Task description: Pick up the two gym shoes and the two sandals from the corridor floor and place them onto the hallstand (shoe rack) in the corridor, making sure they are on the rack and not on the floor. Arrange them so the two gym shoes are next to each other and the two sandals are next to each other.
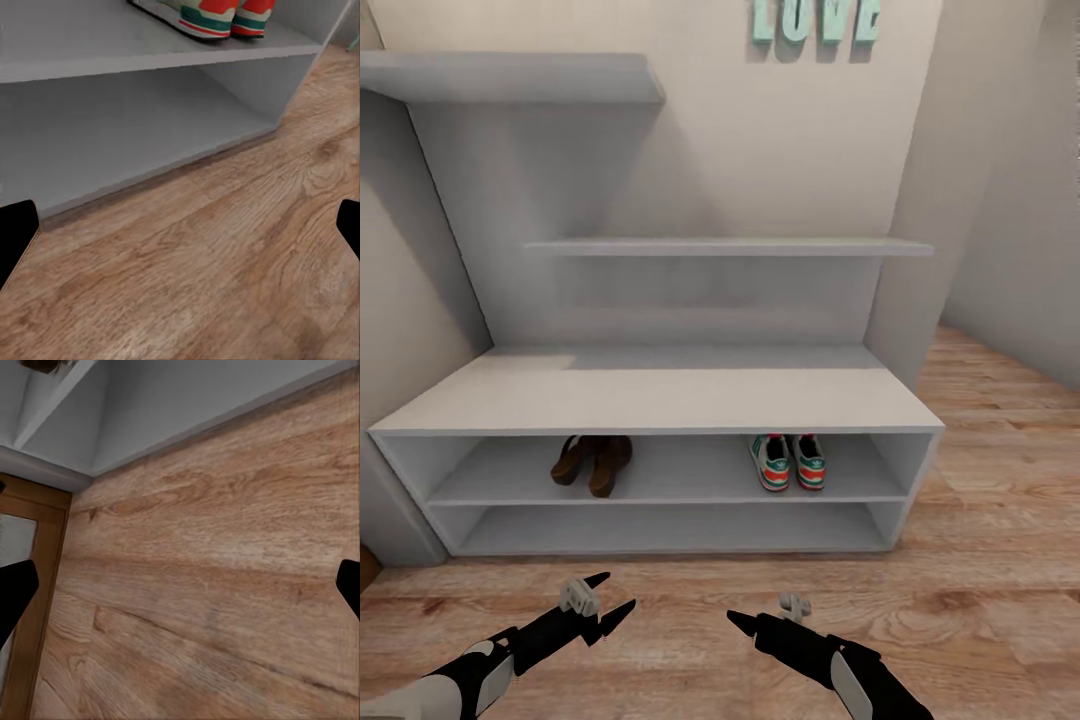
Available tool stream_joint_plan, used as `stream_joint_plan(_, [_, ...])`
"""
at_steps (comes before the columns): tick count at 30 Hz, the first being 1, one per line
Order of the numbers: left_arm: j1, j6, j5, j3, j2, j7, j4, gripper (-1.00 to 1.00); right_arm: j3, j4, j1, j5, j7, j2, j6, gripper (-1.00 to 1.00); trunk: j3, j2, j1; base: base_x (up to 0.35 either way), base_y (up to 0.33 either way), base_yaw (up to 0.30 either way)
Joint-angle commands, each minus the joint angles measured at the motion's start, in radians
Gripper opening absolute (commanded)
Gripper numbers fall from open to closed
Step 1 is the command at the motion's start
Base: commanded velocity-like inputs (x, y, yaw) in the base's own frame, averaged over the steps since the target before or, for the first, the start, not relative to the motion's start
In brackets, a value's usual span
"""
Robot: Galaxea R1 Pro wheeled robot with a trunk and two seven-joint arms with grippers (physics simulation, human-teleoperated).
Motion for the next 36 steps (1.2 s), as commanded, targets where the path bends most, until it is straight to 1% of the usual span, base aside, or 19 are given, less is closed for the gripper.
stream_joint_plan(1, [-0.001,-0.002,0.009,-0.008,0.000,-0.004,0.001,1.00,-0.007,0.000,0.000,-0.004,0.004,0.001,0.010,1.00,0.005,0.000,-0.001,0.000,0.000,0.000])
stream_joint_plan(8, [-0.001,-0.001,0.009,-0.008,0.000,-0.004,0.001,1.00,-0.007,0.003,0.000,-0.004,0.004,0.001,0.010,1.00,0.043,0.002,-0.004,0.000,0.000,0.000])
stream_joint_plan(14, [-0.001,-0.001,0.009,-0.008,-0.001,-0.003,0.001,1.00,-0.007,0.043,0.000,-0.004,0.003,0.001,0.010,1.00,0.076,0.003,-0.006,0.000,0.000,0.000])
stream_joint_plan(15, [-0.001,-0.002,0.008,-0.008,-0.001,-0.003,0.001,1.00,-0.007,0.072,0.000,-0.004,0.003,0.001,0.010,1.00,0.077,0.003,-0.006,0.000,0.000,0.000])
stream_joint_plan(22, [-0.001,-0.001,0.008,-0.008,-0.001,-0.004,0.001,1.00,-0.008,0.136,0.000,-0.005,0.002,0.001,0.009,1.00,0.085,0.003,-0.006,0.000,0.000,0.000])
stream_joint_plan(24, [-0.001,-0.001,0.008,-0.008,-0.001,-0.004,0.001,1.00,-0.008,0.147,0.000,-0.005,0.002,0.001,0.009,1.00,0.093,0.005,-0.008,0.000,0.000,0.000])
stream_joint_plan(36, [-0.001,-0.001,0.008,-0.008,-0.001,-0.004,0.001,1.00,-0.007,0.157,0.000,-0.005,0.001,0.001,0.008,1.00,0.141,0.089,-0.054,0.000,0.000,0.000])
